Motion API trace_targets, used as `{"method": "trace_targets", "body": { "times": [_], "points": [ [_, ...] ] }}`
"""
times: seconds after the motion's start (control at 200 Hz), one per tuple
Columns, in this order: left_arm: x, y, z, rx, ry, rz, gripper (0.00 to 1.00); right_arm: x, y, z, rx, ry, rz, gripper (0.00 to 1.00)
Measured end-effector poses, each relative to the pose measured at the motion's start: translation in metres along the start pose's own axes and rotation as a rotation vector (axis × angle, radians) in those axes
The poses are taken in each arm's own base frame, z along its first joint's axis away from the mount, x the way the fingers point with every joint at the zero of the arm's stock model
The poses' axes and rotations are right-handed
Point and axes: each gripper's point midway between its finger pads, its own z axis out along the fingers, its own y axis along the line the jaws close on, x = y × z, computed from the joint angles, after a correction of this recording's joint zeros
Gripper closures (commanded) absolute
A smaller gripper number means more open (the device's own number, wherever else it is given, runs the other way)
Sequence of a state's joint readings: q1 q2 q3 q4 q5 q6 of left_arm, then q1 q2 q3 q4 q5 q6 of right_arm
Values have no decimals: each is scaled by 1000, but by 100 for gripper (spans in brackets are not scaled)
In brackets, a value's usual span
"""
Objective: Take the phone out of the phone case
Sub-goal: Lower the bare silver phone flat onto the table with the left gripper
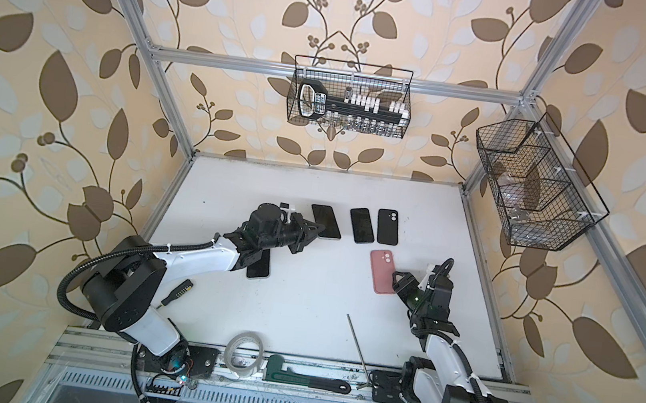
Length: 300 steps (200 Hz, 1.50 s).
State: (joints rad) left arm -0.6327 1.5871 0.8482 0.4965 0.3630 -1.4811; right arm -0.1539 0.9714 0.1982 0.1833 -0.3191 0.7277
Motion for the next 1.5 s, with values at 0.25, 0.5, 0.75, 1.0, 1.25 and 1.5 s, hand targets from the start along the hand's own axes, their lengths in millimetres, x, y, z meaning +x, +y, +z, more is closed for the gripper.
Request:
{"method": "trace_targets", "body": {
  "times": [0.25, 0.5, 0.75, 1.0, 1.25, 1.5],
  "points": [
    [37, 38, 20, -102, 83, 64, 100, 0, 4, 3, -18, 13, -4, 35],
    [61, 89, 49, -214, 133, 94, 100, -1, 6, 3, -30, 11, -7, 34],
    [72, 98, 75, -217, 147, 135, 100, -1, 7, 3, -35, 12, -8, 34],
    [79, 100, 89, -197, 157, 151, 100, -3, 10, 3, -45, 4, -13, 33],
    [80, 102, 96, -171, 149, 166, 100, -3, 8, 4, -42, 6, -9, 33],
    [85, 103, 101, -148, 150, 176, 95, -4, 8, 3, -45, 4, -12, 32]
  ]
}}
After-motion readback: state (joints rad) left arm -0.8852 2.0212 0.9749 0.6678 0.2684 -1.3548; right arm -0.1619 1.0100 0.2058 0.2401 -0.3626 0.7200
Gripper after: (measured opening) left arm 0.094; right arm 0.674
